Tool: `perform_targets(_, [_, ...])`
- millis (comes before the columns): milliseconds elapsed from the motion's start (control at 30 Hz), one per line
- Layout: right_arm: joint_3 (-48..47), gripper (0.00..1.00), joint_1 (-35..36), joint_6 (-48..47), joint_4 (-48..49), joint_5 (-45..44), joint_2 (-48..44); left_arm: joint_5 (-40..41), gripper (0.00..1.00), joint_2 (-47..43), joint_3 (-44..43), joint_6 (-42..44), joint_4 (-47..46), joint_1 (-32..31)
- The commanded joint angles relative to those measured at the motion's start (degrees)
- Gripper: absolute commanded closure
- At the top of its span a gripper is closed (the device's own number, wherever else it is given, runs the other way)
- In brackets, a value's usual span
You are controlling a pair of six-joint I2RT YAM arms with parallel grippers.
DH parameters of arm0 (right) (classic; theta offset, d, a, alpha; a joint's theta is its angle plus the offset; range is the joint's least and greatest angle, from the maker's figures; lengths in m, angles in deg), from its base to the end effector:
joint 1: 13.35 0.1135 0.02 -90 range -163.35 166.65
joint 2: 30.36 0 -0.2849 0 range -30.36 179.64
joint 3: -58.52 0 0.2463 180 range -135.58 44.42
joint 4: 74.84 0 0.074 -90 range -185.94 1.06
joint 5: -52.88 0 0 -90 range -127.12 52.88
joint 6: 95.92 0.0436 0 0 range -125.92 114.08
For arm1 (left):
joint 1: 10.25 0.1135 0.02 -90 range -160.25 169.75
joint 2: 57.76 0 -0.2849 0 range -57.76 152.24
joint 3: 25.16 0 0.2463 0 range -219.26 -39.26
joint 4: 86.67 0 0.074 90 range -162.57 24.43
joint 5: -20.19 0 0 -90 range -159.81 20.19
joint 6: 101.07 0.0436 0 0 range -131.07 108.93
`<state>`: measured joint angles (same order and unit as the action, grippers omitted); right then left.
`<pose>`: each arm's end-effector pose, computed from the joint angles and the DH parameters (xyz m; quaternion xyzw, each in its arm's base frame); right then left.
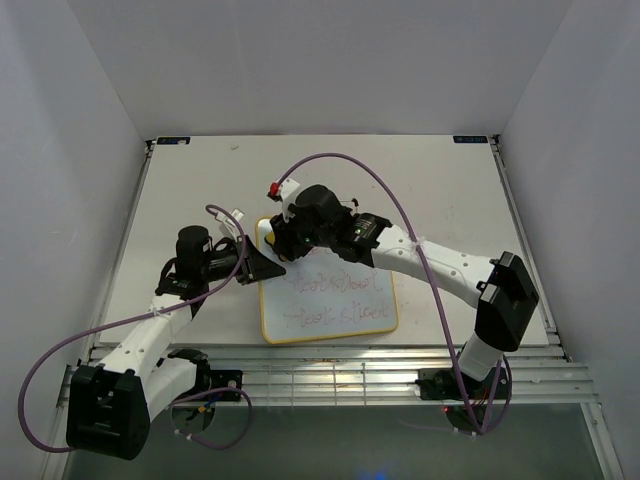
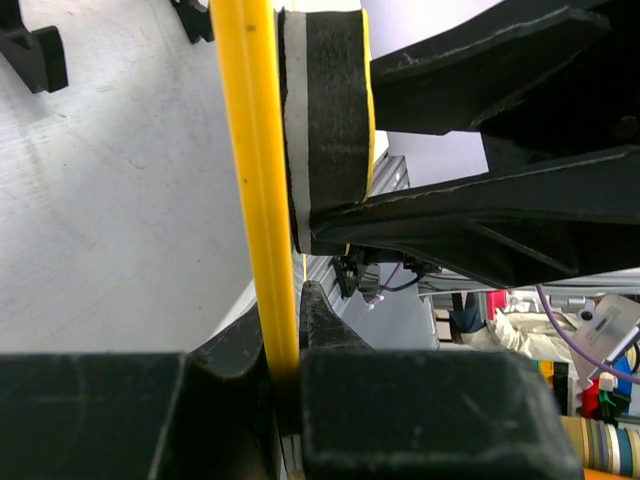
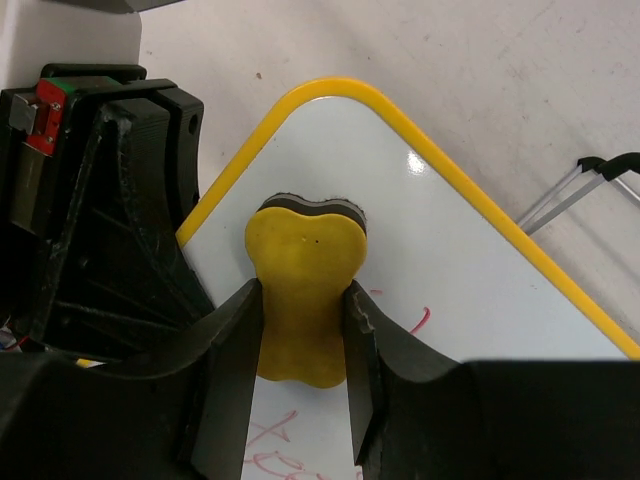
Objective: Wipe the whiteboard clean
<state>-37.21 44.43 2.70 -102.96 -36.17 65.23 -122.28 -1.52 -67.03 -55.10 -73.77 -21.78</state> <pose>0.2115 0.3370 0.3425 -0.3604 0.7776 0.2880 0.4272 0.1789 -0.0718 0.2432 0.0066 0.7997 -0.5516 0.2371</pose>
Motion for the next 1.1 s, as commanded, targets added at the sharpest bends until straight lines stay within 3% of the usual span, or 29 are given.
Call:
perform_targets(0, [-1.35, 0.69, -0.03, -1.06, -0.48, -4.63, 1.71, -8.00, 1.00, -4.13, -2.20, -1.67, -6.46, -1.39])
perform_targets(333, [8.50, 0.69, -5.48, 1.57, -2.32, -6.50, -3.66, -8.62, 1.00, -3.87, -1.94, -0.62, -6.37, -1.48])
perform_targets(800, [-2.22, 0.72, 7.07, 0.00, -1.45, 0.45, 4.42, -9.05, 1.00, -3.95, -2.82, 0.00, -6.37, -1.39])
perform_targets(1067, [3.04, 0.73, 5.16, -1.15, -0.92, -2.53, 3.64, -9.49, 1.00, -5.18, -3.08, 0.17, -6.10, -1.48])
